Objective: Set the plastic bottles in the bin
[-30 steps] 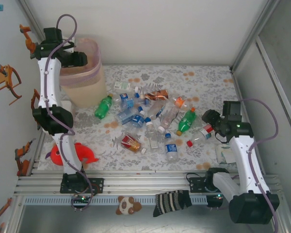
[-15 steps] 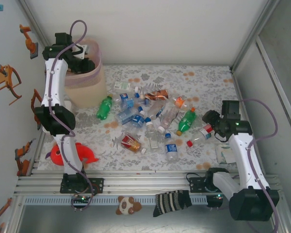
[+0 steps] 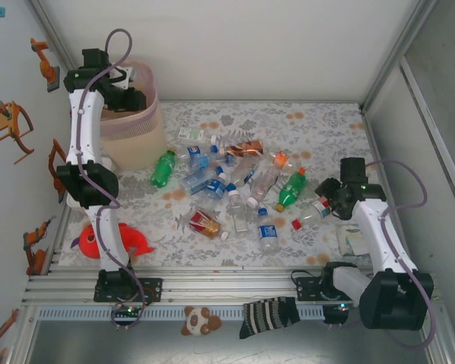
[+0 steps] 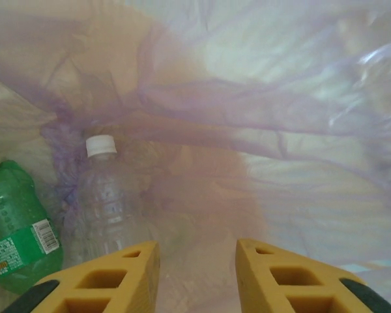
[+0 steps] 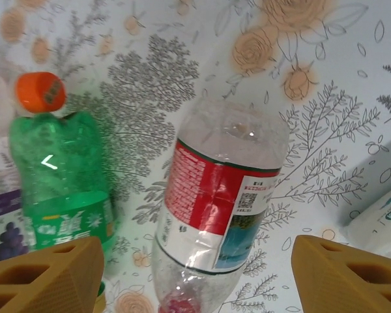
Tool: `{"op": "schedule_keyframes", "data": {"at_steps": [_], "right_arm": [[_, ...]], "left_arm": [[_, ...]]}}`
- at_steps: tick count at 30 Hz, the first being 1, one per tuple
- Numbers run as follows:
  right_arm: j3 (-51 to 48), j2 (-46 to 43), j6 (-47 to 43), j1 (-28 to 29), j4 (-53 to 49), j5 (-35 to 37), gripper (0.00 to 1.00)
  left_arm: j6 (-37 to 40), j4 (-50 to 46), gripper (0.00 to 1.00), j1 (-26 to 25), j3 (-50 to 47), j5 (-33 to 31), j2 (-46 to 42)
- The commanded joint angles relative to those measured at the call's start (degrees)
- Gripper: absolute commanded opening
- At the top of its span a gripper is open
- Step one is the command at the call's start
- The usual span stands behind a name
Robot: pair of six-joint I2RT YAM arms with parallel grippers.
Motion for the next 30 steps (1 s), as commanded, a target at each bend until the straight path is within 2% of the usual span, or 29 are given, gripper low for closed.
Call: {"op": "schedule_keyframes", "data": {"at_steps": [1,7,12,19,25,30], "right_arm": [[-2.0,1.5,3.2,0.4,2.8,1.7,0.77],[-4.3,6.7,4.9,-0.2,8.0,0.9,0.84],[-4.7,10.8,5.7,-1.2,12.8,-0.4,0.85],[-5.8,15.5,5.5,-2.9,18.3,-1.0,0.82],[-7.5,17.1,4.8,-4.4,20.9,-1.7,0.76],[-8.3,14.1,3.5,-4.8,20.2,-0.4,0.71]], "left_arm": [[-1.1,1.2,0.37,0.3,1.7,-0.6,-2.9],[-1.9,2.0,0.40,0.1,1.4,0.6,-6.5],[-1.8,2.5,0.43,-0.8,-0.7,0.9,-10.5],[-2.3,6.9,0.47,-3.0,-9.0,1.0,-18.8],[-4.3,15.5,0.49,-4.8,-20.5,3.9,-27.4],[-9.6,31.6,0.50,-5.9,-36.7,8.8,-37.1]]}}
